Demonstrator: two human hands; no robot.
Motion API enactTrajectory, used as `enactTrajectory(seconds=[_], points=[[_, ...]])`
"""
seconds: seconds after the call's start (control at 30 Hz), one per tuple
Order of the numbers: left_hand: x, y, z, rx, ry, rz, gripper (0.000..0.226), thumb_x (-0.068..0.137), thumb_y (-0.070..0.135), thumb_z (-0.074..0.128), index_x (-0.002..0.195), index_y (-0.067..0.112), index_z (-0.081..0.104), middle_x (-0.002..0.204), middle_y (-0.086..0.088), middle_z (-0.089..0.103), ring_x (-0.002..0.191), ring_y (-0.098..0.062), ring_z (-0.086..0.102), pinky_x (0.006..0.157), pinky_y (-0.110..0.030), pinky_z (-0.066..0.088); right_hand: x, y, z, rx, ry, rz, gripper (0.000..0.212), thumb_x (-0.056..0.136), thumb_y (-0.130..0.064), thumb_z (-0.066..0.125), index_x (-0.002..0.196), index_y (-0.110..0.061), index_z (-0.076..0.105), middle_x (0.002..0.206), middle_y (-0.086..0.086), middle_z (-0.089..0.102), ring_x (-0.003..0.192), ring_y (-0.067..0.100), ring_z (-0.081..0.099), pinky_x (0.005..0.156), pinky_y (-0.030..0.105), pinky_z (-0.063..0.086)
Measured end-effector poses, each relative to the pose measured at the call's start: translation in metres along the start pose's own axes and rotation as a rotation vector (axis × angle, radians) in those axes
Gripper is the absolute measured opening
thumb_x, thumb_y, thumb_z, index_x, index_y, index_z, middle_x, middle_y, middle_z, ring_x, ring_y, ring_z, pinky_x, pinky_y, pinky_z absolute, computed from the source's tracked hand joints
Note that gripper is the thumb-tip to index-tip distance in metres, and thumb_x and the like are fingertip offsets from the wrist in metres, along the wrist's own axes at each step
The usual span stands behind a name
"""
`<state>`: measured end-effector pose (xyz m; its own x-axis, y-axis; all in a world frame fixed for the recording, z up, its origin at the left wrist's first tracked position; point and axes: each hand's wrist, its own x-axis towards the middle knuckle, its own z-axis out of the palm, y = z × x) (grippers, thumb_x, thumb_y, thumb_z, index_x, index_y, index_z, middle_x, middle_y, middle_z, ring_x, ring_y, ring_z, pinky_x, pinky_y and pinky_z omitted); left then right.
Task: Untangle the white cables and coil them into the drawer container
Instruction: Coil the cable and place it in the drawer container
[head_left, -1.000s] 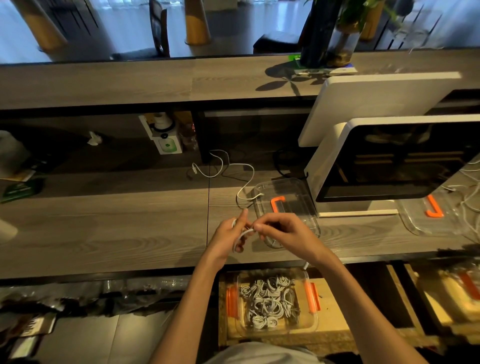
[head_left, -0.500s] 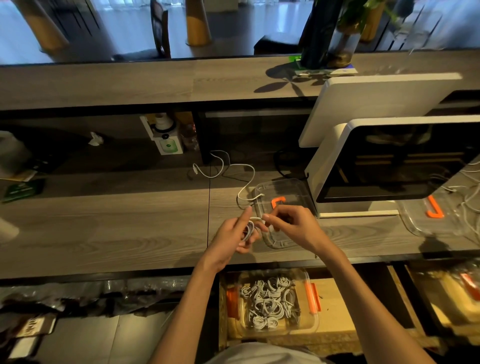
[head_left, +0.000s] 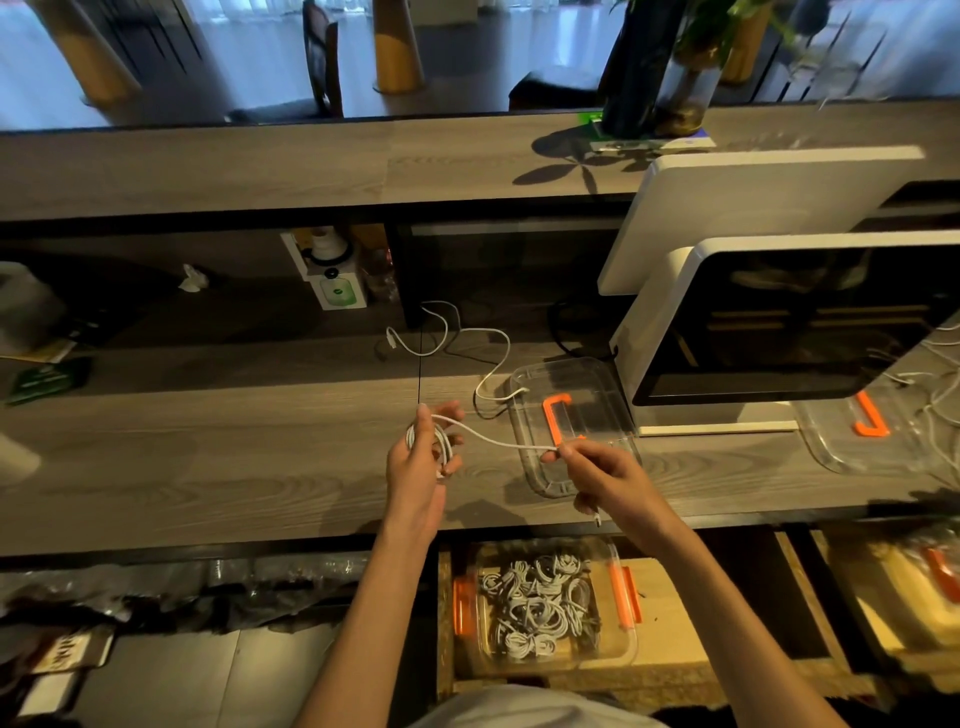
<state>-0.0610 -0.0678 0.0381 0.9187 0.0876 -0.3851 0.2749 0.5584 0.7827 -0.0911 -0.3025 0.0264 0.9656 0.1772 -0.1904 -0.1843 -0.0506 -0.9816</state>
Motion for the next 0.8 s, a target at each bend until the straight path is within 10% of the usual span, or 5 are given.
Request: enactTrajectory(seconds=[0.17,0.47,0.67,0.8], points=[[0.005,-0.002,-0.003,-0.299,0.078,-0.072,0.032,0.104,0.035,0.046,0.108,0.008,0.063,0.103,-0.013,0.073,0.099,-0.024,0.072,0.091,-0.040,0.055,-0.011,0.013,0.009,0.176,0.043,0.117,0.031,0.098,-0.032,0.059,0.111,-0.008,0.074,0.067,-0.008,0.043,0.059,0.007,0.034,0.050,0.018,0.029],[0.005,-0.010,-0.005,0.265,0.116,-0.072,0.039,0.101,0.046,0.050,0.101,0.008,0.060,0.069,0.002,0.053,0.056,-0.009,0.049,0.052,-0.024,0.043,-0.017,-0.021,0.021,-0.118,-0.297,-0.030,0.017,0.101,-0.026,0.063,0.106,-0.013,0.073,0.082,0.005,0.053,0.072,0.011,0.049,0.064,0.017,0.040],[-0.010,-0.018,0.017,0.653,-0.091,-0.240,0.078,0.094,0.075,0.029,0.102,0.009,0.070,0.079,-0.007,0.065,0.068,-0.015,0.059,0.061,-0.029,0.050,0.006,-0.040,0.032,-0.172,-0.198,-0.162,0.017,0.102,-0.021,0.063,0.108,-0.011,0.075,0.089,-0.010,0.069,0.080,0.001,0.061,0.071,0.015,0.045],[-0.018,-0.020,0.026,0.483,-0.307,-0.295,0.089,0.089,0.083,0.014,0.097,0.016,0.073,0.080,-0.014,0.062,0.056,-0.013,0.050,0.042,-0.019,0.037,0.025,-0.042,0.031,-0.287,-0.049,-0.226,0.015,0.099,-0.029,0.068,0.104,-0.018,0.077,0.096,-0.007,0.075,0.095,0.008,0.070,0.083,0.023,0.054]])
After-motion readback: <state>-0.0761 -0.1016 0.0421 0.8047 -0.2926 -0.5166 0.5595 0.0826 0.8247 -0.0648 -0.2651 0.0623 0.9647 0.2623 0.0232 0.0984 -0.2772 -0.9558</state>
